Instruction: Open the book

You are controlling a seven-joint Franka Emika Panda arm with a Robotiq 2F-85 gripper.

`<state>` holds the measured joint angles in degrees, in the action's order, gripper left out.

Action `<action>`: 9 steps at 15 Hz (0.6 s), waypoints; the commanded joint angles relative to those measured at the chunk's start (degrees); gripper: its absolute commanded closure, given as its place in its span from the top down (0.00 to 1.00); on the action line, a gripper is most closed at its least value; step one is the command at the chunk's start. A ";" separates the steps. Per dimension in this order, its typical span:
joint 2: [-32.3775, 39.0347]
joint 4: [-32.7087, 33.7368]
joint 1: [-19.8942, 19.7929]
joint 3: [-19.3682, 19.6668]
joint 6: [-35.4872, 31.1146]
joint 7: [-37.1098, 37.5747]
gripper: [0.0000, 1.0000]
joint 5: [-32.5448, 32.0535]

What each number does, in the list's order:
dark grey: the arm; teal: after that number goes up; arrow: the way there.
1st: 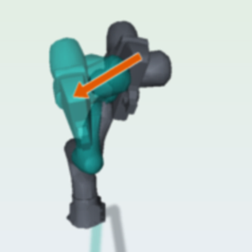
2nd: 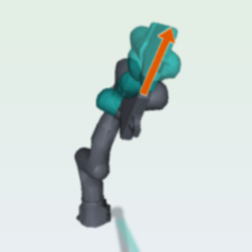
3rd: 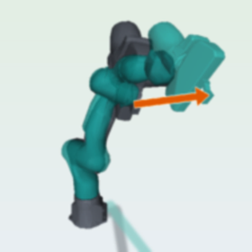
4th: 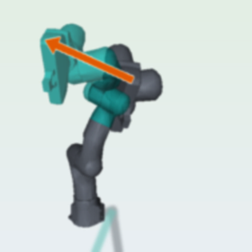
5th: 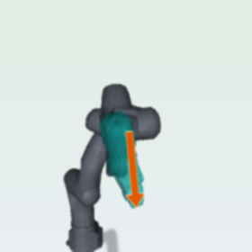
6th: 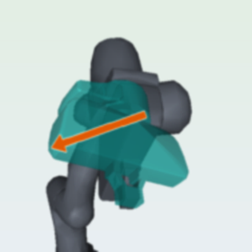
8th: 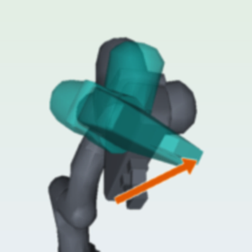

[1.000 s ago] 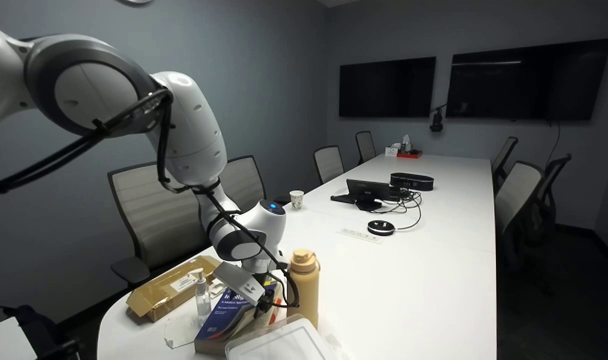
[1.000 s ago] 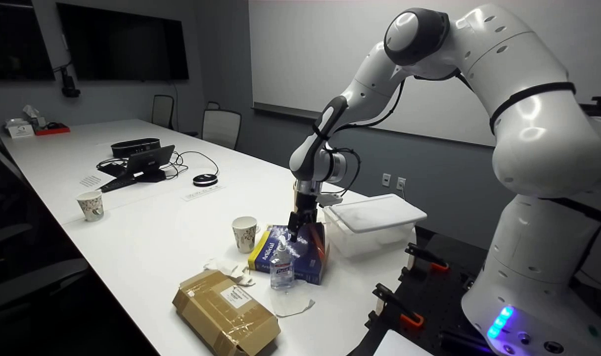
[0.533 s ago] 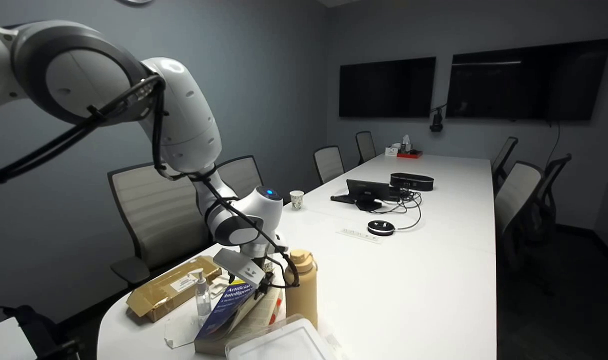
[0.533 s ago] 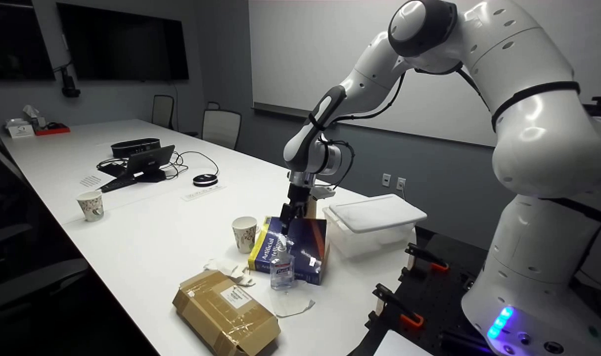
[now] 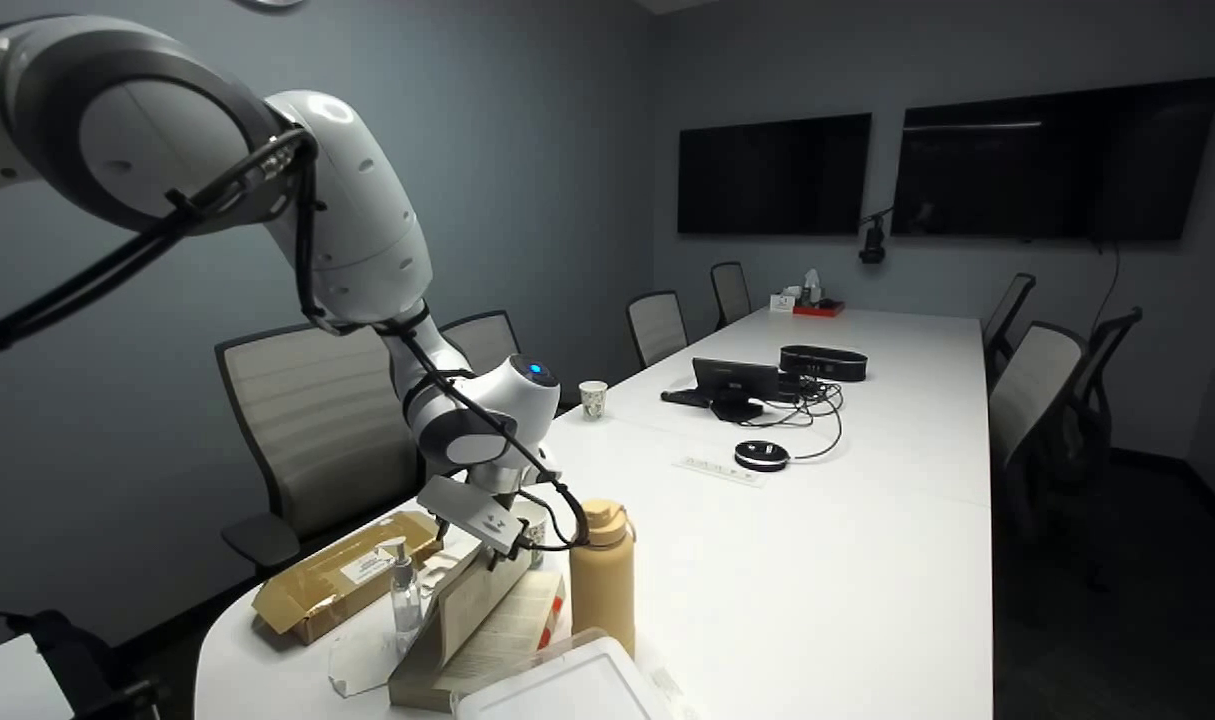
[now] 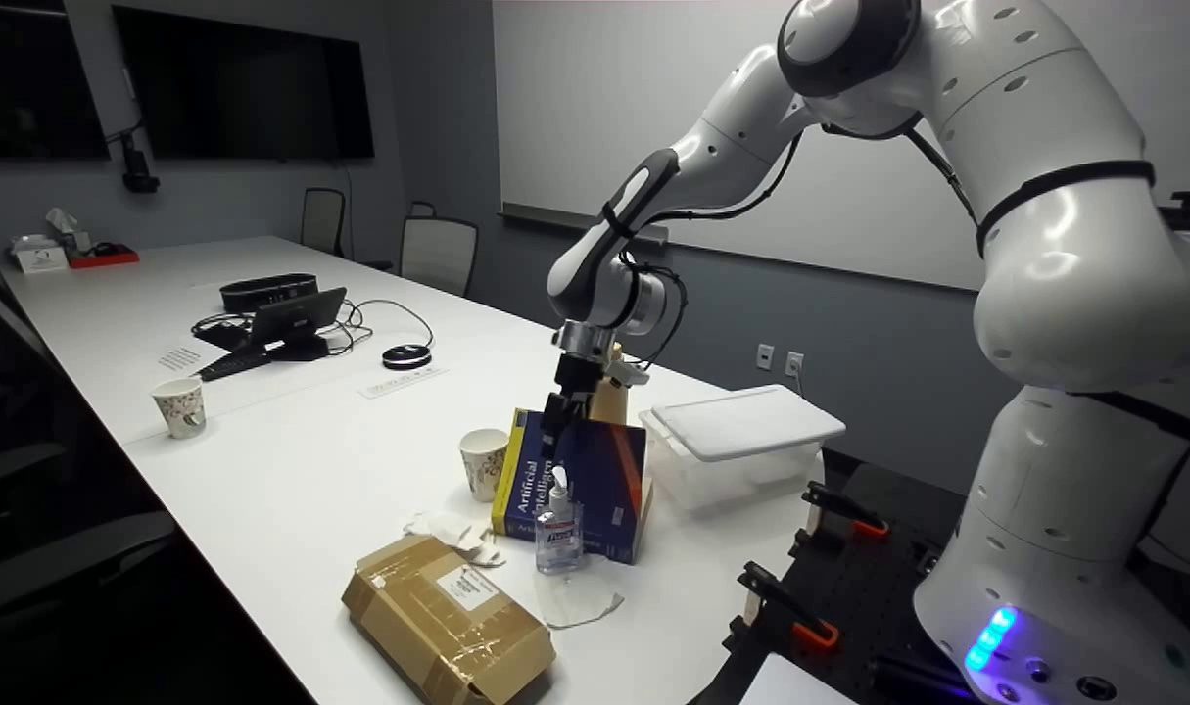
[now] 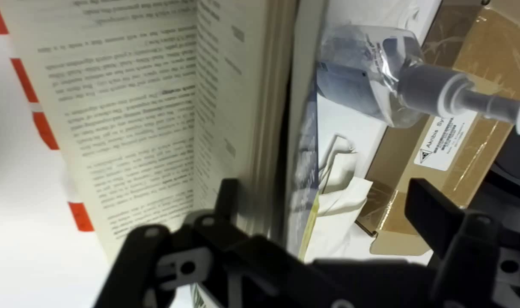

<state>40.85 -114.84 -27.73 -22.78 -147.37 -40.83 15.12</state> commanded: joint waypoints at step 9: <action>-8.21 -3.05 4.53 1.53 10.37 -8.92 1.00 8.14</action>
<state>36.87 -115.35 -25.72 -22.74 -139.37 -47.72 20.78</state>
